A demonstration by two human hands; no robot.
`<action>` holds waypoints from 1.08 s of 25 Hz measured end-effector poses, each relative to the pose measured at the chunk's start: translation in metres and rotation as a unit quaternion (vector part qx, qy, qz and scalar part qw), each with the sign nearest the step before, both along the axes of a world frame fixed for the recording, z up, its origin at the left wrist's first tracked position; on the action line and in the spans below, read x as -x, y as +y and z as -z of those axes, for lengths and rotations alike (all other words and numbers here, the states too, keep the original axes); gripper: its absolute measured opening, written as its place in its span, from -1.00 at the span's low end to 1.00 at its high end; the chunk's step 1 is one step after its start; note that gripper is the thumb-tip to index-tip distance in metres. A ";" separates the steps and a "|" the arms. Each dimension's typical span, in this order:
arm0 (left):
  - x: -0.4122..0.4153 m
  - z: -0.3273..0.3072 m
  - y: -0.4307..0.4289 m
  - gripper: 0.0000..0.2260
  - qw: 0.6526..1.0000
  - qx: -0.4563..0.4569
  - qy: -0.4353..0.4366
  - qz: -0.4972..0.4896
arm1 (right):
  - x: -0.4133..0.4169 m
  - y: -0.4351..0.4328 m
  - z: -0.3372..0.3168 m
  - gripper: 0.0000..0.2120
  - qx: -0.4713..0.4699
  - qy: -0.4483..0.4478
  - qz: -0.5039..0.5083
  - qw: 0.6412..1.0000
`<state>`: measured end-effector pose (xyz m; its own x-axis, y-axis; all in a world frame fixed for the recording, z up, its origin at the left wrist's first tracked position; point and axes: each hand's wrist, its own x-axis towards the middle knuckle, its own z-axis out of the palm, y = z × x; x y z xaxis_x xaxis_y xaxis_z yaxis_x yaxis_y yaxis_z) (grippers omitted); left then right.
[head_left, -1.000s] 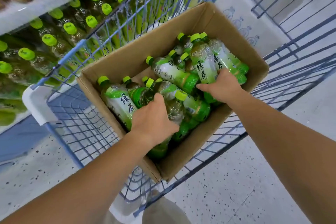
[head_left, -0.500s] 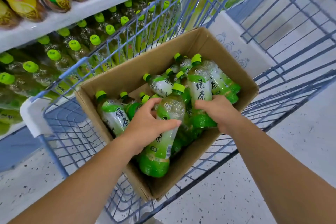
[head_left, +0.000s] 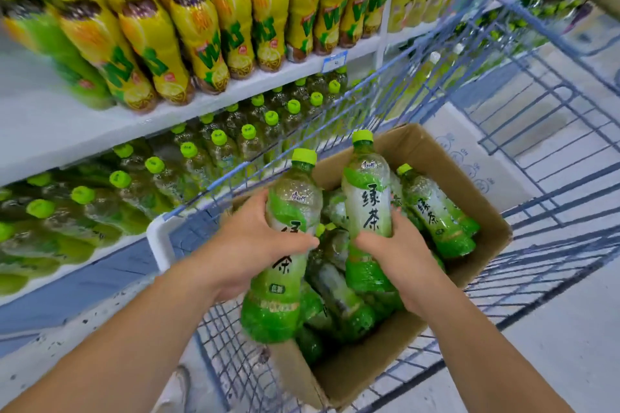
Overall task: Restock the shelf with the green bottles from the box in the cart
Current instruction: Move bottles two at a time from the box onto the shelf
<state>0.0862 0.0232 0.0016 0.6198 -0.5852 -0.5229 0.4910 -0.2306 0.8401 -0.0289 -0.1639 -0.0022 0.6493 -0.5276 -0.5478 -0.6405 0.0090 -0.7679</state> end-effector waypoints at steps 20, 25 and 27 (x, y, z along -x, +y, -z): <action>-0.141 -0.075 0.361 -0.56 0.936 -0.085 -0.196 -0.280 | -0.199 0.331 -0.060 -0.73 -0.007 -0.136 -0.229 0.964; -0.192 -0.053 0.418 -0.56 0.886 -0.165 -0.309 -0.303 | -0.255 0.390 -0.044 -0.75 0.027 -0.137 -0.252 0.958; -0.218 -0.042 0.427 -0.55 0.876 -0.171 -0.333 -0.305 | -0.282 0.401 -0.032 -0.75 0.054 -0.146 -0.242 0.958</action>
